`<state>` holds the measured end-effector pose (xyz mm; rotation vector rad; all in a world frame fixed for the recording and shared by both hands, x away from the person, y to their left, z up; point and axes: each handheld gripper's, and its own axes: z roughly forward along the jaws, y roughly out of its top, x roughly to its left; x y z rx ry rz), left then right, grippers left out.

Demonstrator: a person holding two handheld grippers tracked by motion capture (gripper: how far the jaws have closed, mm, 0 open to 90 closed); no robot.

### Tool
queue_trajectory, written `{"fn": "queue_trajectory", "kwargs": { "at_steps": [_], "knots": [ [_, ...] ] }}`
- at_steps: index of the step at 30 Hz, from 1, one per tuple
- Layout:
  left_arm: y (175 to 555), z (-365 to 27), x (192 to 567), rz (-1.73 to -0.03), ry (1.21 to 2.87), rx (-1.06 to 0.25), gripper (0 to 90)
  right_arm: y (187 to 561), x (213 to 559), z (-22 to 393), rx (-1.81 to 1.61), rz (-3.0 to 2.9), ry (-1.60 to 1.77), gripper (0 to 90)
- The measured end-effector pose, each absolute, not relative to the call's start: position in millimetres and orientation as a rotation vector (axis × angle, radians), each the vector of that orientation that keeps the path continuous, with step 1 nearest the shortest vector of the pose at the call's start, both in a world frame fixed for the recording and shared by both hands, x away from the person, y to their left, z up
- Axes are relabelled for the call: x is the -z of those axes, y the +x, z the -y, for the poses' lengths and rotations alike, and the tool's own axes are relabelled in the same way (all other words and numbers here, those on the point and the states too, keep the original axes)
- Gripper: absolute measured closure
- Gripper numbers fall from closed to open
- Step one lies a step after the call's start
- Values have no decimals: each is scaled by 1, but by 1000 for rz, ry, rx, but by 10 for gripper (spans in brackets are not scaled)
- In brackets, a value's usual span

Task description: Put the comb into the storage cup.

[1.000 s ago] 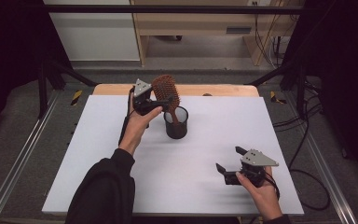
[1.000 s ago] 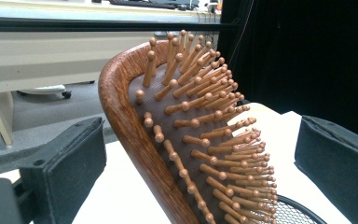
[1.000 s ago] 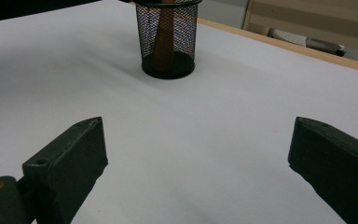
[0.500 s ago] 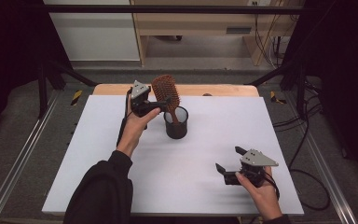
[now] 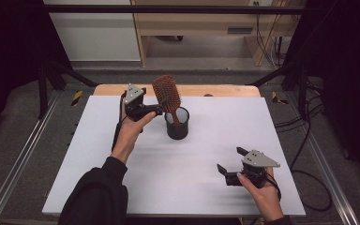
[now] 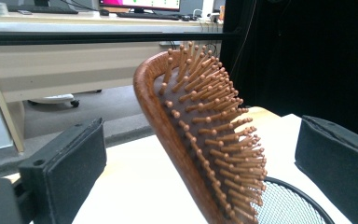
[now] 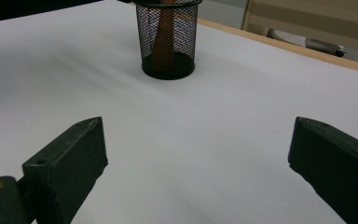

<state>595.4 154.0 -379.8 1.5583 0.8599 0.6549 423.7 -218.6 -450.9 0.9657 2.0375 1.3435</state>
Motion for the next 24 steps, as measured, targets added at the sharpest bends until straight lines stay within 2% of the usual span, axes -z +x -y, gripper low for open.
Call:
{"fn": "queue_trajectory", "kwargs": {
  "at_steps": [12,24],
  "knots": [
    [559,-185,384,-852,1547,-718,18,424,449,222,-1365,-2008,980,44],
    [509,-241,398,-891,1503,-727,18,424,447,229,-1391,-1959,998,36]
  ]
}}
